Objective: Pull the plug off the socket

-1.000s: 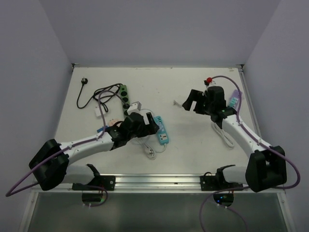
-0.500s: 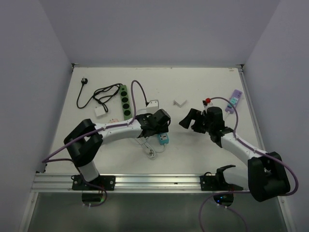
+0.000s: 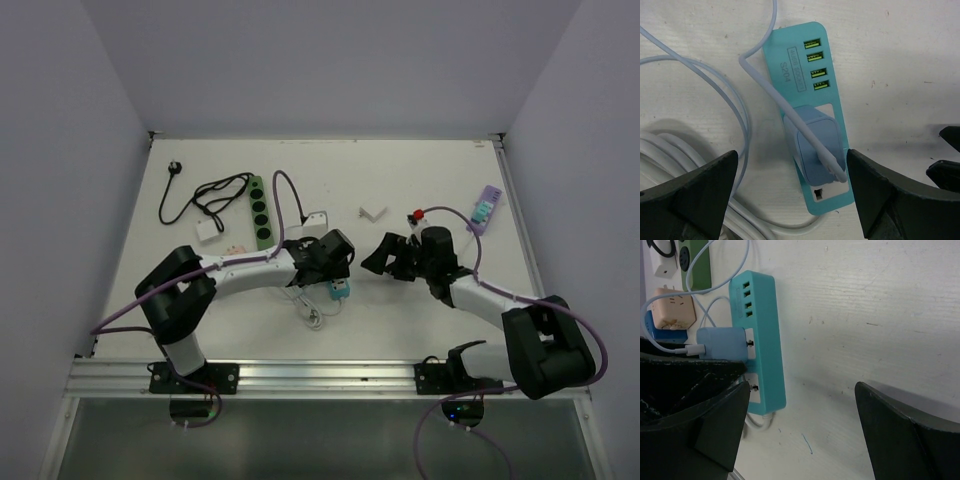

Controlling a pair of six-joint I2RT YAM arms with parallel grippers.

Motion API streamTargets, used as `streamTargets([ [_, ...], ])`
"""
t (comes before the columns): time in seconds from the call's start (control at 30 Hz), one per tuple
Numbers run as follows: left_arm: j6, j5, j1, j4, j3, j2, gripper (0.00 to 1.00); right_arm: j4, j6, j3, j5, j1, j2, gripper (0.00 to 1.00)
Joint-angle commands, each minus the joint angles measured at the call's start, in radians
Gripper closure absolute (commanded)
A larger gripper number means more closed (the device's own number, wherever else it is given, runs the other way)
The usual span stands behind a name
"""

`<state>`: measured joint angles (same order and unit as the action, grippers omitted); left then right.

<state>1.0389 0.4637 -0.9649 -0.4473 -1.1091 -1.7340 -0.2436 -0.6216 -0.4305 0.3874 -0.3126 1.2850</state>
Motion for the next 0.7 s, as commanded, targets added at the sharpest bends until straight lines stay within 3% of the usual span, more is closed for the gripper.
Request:
streamTargets([
  [0.0, 0.079, 0.0, -0.027, 0.013, -0.006, -0.001, 0.06, -0.06, -0.009, 0.018, -0.015, -0.003, -0.026, 0.11],
  [0.37, 0.32, 0.243, -0.184, -0.033, 0.031, -0.009, 0.03, -0.036, -0.033, 0.059, -0.099, -0.003, -0.118, 0.11],
  [0.67, 0.365, 0.355, -0.232, -0.018, 0.025, -0.096, 0.08, 0.012, -0.026, 0.067, -0.139, -0.003, -0.17, 0.11],
])
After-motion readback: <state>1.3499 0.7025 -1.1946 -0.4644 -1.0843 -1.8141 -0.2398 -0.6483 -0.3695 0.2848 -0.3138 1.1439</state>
